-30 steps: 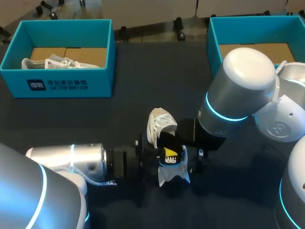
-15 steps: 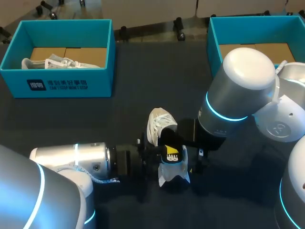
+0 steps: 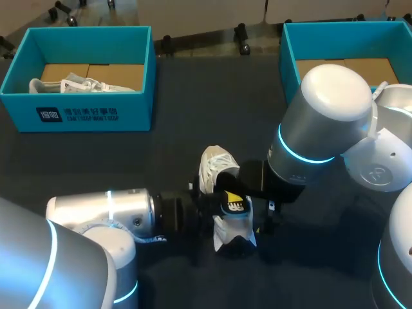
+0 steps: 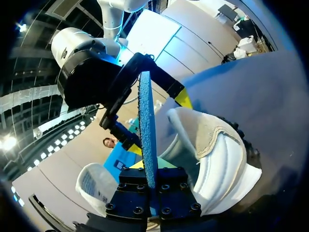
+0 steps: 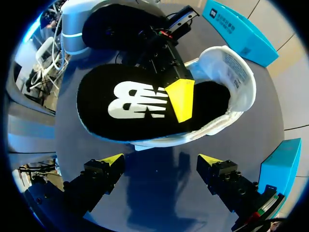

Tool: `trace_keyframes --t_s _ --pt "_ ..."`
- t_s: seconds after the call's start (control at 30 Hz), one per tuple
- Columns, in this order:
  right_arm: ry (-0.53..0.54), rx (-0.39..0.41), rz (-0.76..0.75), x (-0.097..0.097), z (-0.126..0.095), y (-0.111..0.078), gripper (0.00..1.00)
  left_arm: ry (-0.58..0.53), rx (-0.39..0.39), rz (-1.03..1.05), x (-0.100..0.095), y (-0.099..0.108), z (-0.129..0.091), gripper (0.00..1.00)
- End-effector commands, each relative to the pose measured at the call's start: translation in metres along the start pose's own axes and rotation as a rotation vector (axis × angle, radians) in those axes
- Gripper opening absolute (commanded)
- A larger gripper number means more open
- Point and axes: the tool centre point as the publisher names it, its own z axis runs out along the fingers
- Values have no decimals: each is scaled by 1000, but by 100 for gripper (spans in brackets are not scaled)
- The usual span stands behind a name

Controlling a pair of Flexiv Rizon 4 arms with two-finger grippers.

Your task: Take the shoe out of the shoebox, open the shoe tongue, remove and reinsert the insole, then place the shoe into the shoebox

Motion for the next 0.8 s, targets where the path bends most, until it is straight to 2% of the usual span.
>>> trace_keyframes --t_s 0.03,0.1,0.13,0.17,0.27,0.6,0.77,0.8 --pt "1 -1 0 0 1 0 100 -5 0 -10 -1 -3 -1 0" --pt "1 -1 0 0 1 0 100 -3 14 -14 -1 -6 -3 4" --pt "1 -1 0 0 1 0 100 -3 18 -13 -1 -8 -5 21" --pt "1 -1 0 0 1 0 100 -3 22 -11 -1 -10 -7 28" --pt "1 -1 0 0 1 0 100 -4 40 -14 -1 -17 -12 35" --pt "1 -1 0 0 1 0 100 -19 97 -19 -7 -32 -30 40" --pt "1 -1 0 0 1 0 100 -10 108 -3 -4 -39 -29 34" --pt "1 -1 0 0 1 0 100 -5 109 1 -3 -40 -27 26"
